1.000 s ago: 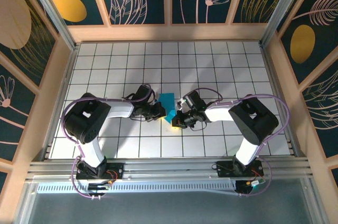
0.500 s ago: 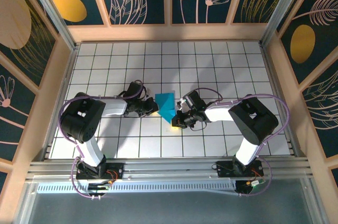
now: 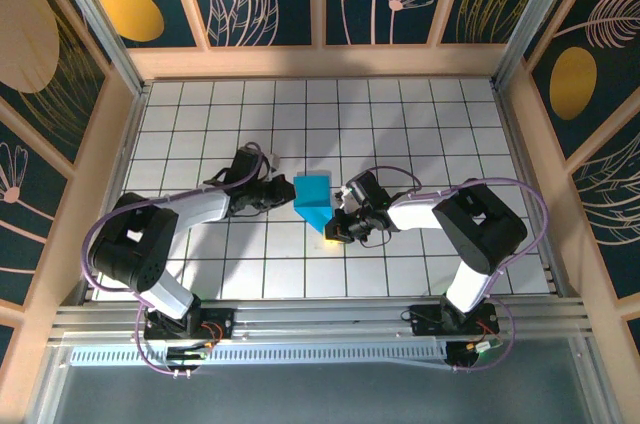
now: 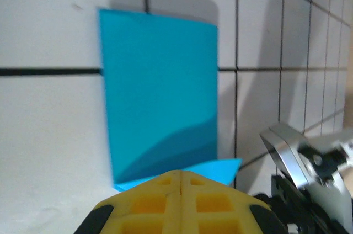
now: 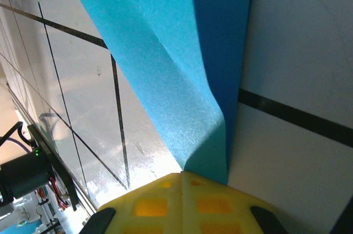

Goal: Fold a paper plane with a square sheet of paper (fold left side to right side)
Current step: Third fold the triangle at the center of the table.

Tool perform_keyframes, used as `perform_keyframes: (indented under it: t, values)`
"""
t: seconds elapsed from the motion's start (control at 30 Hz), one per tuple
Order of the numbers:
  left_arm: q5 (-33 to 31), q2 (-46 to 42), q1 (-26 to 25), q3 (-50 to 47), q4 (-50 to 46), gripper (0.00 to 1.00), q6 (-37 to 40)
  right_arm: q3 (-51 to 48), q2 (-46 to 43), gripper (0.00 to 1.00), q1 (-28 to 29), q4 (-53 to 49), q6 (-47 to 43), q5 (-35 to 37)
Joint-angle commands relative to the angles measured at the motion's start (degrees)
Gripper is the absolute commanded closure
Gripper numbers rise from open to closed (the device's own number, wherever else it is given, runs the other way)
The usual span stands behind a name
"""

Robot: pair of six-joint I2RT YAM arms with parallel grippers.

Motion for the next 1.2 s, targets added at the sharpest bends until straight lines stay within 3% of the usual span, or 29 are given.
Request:
perform_keyframes:
  t: [0.0,0.23,0.53,0.97,1.17]
  values:
    - [3.69,1.54,-3.89,0.69,1.29,0.95,0.6,-1.95,3.53,1.0,0.56,-9.05,0.25,5.11]
    - [3.19,5.79,-5.89,1.95,2.94,0.95,-0.41,-1.91,3.43,1.0,0.64,-9.43,0.29,5.11]
    - [-0.34,11.55,-5.85,4.99,-2.93,0.95,2.76,-1.22,3.34,1.0,0.68,-9.49,0.38,4.85]
    - [-2.7,13.35,-5.89,5.18,-5.64,1.0,2.93,2.75,-2.12,1.0,0.91,-1.59,7.07,-0.94]
    - [-3.15,13.37,-5.86,5.21,-6.07,1.0,3.18,6.62,-3.2,1.0,0.93,-3.54,6.66,0.38]
